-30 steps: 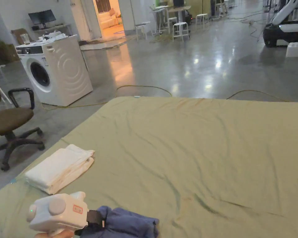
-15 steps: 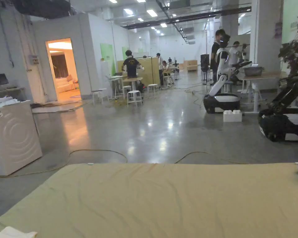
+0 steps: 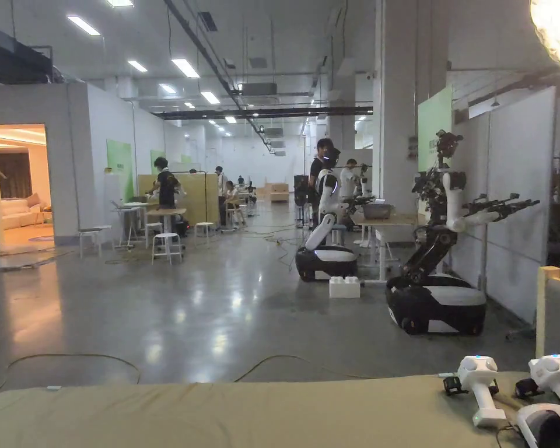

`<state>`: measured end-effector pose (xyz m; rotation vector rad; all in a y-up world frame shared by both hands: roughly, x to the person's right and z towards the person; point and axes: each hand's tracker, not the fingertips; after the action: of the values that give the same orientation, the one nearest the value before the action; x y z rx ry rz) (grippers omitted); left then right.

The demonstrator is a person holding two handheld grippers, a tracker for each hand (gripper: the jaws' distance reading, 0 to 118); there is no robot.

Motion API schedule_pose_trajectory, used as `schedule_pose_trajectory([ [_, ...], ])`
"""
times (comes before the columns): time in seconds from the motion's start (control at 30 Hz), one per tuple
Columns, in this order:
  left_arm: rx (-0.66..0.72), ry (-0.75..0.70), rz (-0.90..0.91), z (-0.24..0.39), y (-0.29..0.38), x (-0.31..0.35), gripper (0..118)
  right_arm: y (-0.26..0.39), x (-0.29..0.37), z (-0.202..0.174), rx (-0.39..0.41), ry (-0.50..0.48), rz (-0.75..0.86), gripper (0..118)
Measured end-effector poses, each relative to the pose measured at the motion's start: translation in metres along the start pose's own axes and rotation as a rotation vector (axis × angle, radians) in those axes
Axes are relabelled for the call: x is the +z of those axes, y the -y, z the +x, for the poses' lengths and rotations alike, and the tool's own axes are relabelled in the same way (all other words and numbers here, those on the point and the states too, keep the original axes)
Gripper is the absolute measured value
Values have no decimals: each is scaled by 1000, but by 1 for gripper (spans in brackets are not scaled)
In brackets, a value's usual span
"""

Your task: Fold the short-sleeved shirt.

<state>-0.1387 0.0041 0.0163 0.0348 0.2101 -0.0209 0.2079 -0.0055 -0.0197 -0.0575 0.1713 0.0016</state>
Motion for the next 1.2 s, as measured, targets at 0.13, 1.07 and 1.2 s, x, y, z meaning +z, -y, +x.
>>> schedule_pose_trajectory([
  [0.13,2,87,29,4,0,9,0,-5,-6,3,-24,6,-2,0],
  [1.07,-13,151,25,14,-11,0,108,-16,-12,4,-74,-26,38,86],
  [1.2,-2,155,53,19,-16,1,118,-16,-12,1,-82,-32,53,104],
])
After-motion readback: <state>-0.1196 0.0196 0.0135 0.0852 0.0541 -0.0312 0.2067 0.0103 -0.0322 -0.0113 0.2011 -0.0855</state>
